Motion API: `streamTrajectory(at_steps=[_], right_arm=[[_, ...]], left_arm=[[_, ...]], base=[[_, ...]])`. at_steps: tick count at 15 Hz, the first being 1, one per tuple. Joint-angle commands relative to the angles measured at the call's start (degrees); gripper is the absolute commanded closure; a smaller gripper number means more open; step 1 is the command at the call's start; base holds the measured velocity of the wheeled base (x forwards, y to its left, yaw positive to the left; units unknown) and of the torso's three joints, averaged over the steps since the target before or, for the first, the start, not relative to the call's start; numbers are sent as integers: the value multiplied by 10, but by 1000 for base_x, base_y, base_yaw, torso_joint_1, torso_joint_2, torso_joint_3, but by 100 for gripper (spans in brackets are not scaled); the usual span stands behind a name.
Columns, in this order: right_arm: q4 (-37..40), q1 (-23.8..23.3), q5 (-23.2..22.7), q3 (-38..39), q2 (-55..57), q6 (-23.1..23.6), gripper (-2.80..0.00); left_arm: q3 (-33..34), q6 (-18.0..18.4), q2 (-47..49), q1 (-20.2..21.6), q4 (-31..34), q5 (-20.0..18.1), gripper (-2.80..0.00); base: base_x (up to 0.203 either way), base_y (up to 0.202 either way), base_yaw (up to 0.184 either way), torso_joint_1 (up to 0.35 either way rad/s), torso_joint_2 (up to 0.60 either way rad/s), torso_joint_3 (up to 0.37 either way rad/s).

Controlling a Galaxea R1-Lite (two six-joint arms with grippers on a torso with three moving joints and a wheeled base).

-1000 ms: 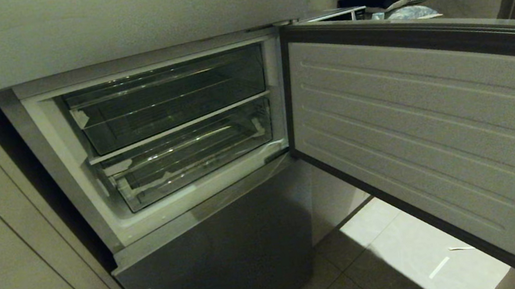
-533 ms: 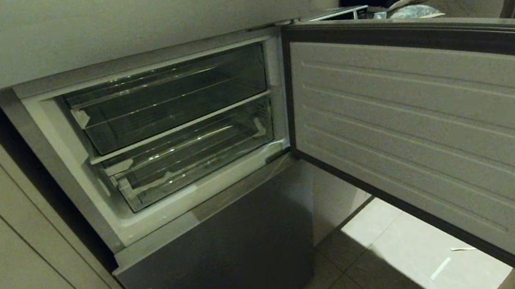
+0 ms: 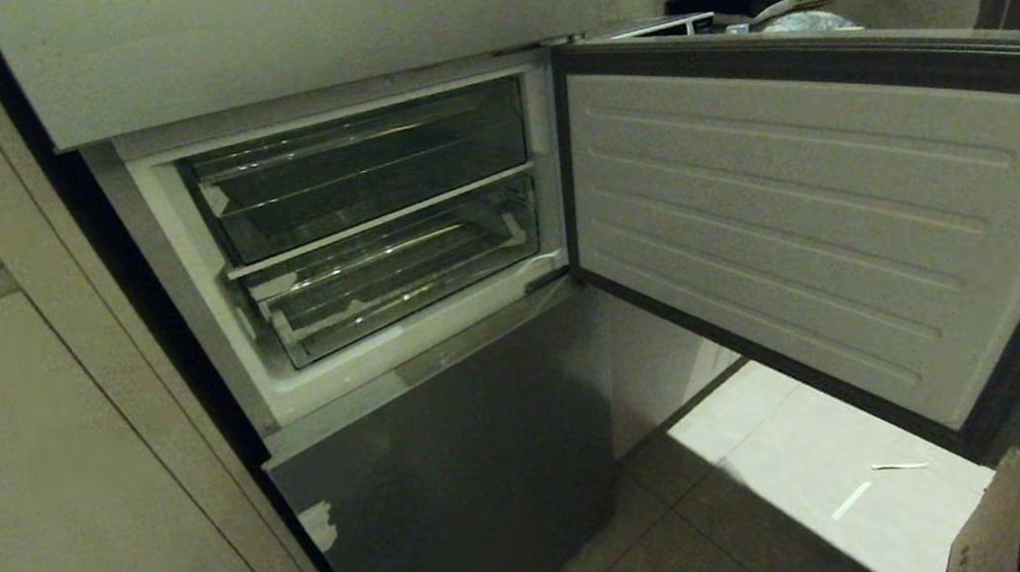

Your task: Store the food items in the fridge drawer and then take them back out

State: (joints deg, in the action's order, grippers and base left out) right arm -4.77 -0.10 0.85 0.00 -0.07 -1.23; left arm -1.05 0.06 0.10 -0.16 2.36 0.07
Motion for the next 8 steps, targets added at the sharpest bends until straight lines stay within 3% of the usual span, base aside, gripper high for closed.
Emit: streamTrajectory(at_steps=[1, 6, 8], right_arm=[[-1, 0, 0, 18, 1, 0, 0], [3, -2, 4, 5, 3, 1, 0], [23, -2, 38, -71, 39, -16, 0]], left_arm=[[0, 0, 1, 1, 0, 0, 0], [0, 0, 1, 0, 0, 0, 0], [0, 0, 1, 0, 0, 0, 0]], base=[[-63, 0, 3, -17, -2, 5], [0, 0, 0, 0, 0, 0], [0, 0, 0, 0, 0, 0]])
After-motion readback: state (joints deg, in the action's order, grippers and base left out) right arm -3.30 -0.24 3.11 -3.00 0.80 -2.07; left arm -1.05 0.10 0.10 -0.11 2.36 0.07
